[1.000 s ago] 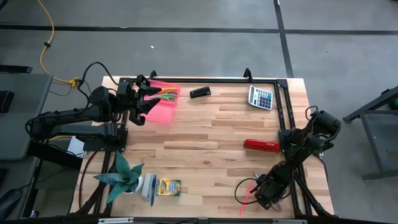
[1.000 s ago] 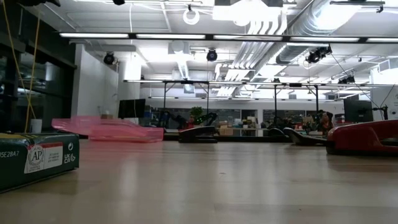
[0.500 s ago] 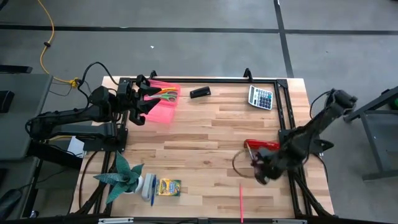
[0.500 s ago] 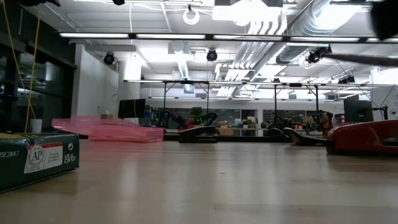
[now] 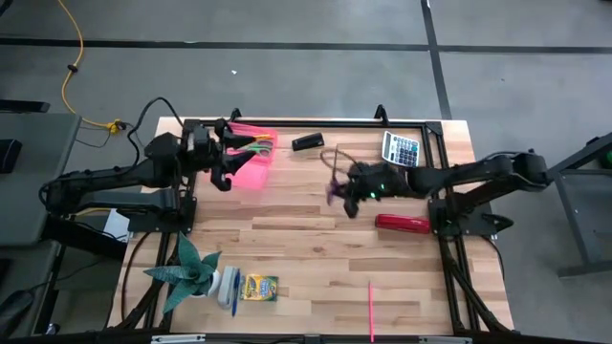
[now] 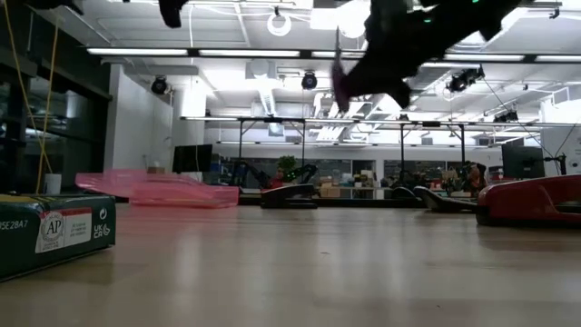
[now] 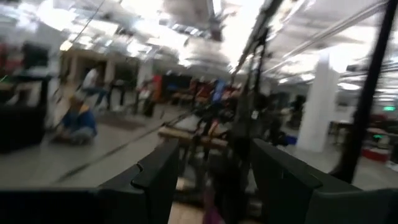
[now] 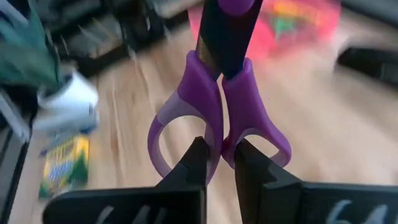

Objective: Pack school essentials
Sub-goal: Put the purple scissors into the pink supply box

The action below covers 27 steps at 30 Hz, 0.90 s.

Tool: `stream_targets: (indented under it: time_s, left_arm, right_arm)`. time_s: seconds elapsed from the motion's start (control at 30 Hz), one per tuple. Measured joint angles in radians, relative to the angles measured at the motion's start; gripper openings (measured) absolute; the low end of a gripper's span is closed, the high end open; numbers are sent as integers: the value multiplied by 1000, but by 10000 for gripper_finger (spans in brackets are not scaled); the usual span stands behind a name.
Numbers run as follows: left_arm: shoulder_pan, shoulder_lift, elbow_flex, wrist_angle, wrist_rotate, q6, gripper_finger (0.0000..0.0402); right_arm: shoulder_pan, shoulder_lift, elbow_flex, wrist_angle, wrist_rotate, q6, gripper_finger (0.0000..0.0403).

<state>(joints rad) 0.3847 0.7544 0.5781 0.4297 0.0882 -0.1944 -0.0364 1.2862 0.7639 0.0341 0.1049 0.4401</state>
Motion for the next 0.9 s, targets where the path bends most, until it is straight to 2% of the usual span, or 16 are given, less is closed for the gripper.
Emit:
stream_targets:
  time_s: [0.07, 0.2, 0.37, 0.47, 0.9]
  left_arm:
    - [0, 19, 0, -22, -27, -11, 186]
    - [4, 88, 18, -49, -29, 13, 186]
    - [25, 184, 86, -143, 34, 50, 186]
    - [35, 216, 99, -139, 67, 49, 186]
    - [29, 226, 99, -141, 69, 47, 186]
  right_arm:
    - [-43, 19, 31, 36, -14, -60, 17]
    - [-91, 48, 141, -51, -56, -184, 17]
    - [-100, 72, 244, -169, -60, -284, 17]
    - [-100, 76, 254, -197, -49, -289, 17]
    - [-100, 77, 255, -169, -66, -282, 17]
